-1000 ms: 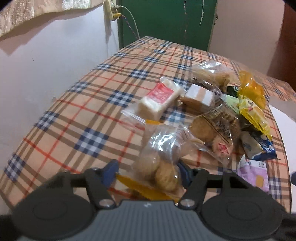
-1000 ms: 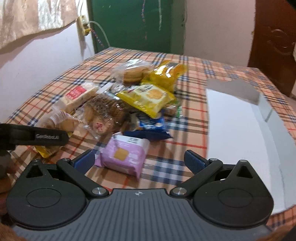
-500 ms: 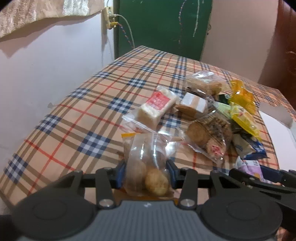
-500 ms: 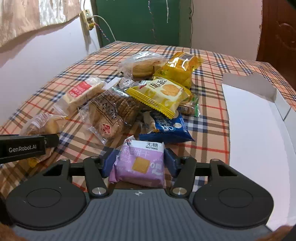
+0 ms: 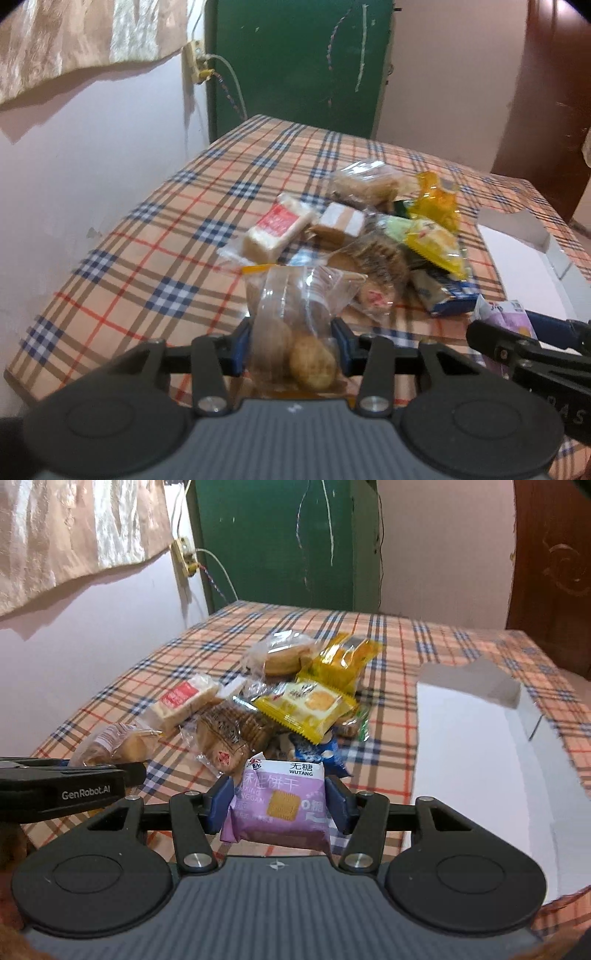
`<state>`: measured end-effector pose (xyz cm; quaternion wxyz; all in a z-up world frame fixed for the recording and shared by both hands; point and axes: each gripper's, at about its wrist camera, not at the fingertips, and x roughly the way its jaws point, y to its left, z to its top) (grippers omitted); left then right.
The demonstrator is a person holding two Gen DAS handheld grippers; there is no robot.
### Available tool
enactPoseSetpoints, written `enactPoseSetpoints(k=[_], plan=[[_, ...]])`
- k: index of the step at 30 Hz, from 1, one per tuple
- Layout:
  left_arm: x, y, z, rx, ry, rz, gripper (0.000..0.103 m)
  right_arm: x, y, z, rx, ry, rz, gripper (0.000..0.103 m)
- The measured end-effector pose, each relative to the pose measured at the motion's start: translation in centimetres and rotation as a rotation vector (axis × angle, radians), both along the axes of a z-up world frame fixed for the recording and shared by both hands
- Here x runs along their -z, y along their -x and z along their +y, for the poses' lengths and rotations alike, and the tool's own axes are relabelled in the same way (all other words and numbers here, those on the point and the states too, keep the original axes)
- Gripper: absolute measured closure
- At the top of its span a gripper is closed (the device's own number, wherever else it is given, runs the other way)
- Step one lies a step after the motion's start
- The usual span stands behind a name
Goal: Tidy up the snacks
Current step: 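Grasp the clear cookie bag with the left tool while the right tool grasps the pink-purple pack, then carry both packs over the white box and open both tools to drop them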
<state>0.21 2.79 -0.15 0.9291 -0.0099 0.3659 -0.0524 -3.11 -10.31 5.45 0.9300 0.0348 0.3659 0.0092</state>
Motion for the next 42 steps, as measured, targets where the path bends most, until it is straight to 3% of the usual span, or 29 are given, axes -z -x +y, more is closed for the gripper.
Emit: enactPoseSetpoints(k=[18, 42], plan=[[-3.6, 1.6, -5.5, 0.132, 0.017, -0.054, 0.060, -4.6, 3.7, -4.2, 0.088, 0.053, -0.074, 0.037], [-5.9, 0.5, -15.6, 0.302, 0.017, -0.078, 0.060, -6.8, 3.6, -13.4, 0.263, 0.064, -0.104, 0.037]])
